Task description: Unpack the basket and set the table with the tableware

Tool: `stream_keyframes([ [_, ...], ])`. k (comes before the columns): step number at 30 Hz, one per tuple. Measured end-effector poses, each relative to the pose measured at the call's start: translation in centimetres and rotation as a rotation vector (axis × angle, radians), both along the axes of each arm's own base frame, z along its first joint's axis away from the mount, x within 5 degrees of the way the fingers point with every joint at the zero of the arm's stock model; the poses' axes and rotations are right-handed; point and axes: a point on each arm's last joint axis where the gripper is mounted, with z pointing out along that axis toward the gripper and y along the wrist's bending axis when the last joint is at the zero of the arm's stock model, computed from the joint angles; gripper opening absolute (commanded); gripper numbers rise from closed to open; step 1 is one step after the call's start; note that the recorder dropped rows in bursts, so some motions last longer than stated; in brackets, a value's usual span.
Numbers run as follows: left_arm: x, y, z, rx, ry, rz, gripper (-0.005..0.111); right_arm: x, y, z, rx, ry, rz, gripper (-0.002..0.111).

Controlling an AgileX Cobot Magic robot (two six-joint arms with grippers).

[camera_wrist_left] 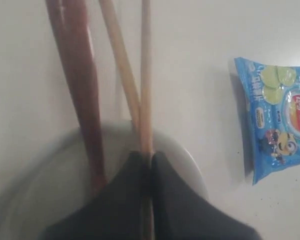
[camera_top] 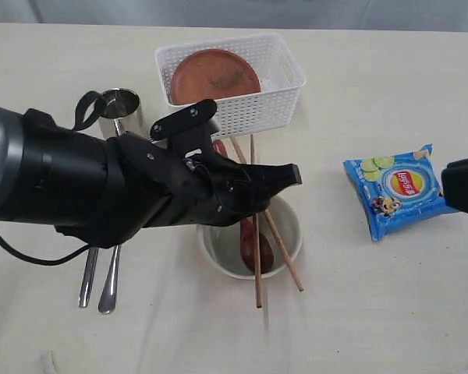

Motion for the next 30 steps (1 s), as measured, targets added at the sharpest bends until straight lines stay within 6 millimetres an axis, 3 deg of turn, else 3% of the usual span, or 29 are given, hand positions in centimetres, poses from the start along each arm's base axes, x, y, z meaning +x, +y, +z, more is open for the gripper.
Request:
stream_keyframes([
  [10,0.0,-0.1,1.5,-0.040,-0.024,-0.001,0.000,-0.2,-0.2,-0.4,-0.035,0.035,0.002,0.000],
  [15,-0.2,1.2,2.0,-0.046,-0.030,0.064,0.000,-0.2,-0.2,-0.4,-0.029,0.043,-0.006,0.000],
  [20,-0.6,2.5,1.7,-0.029,-0.017,0.134,0.000,-0.2,-0.2,-0.4,-0.027,0.046,-0.008,0.000],
  [28,-1.0,2.0,0.5,-0.042,0.058,0.113,0.001,-0.2,-0.2,-0.4,-0.013,0.064,-0.025,0.000],
  [30,-1.0,1.9,0.2,-0.038,0.071,0.108,0.005,-0.2,-0.2,-0.4,-0.012,0.066,-0.027,0.000],
])
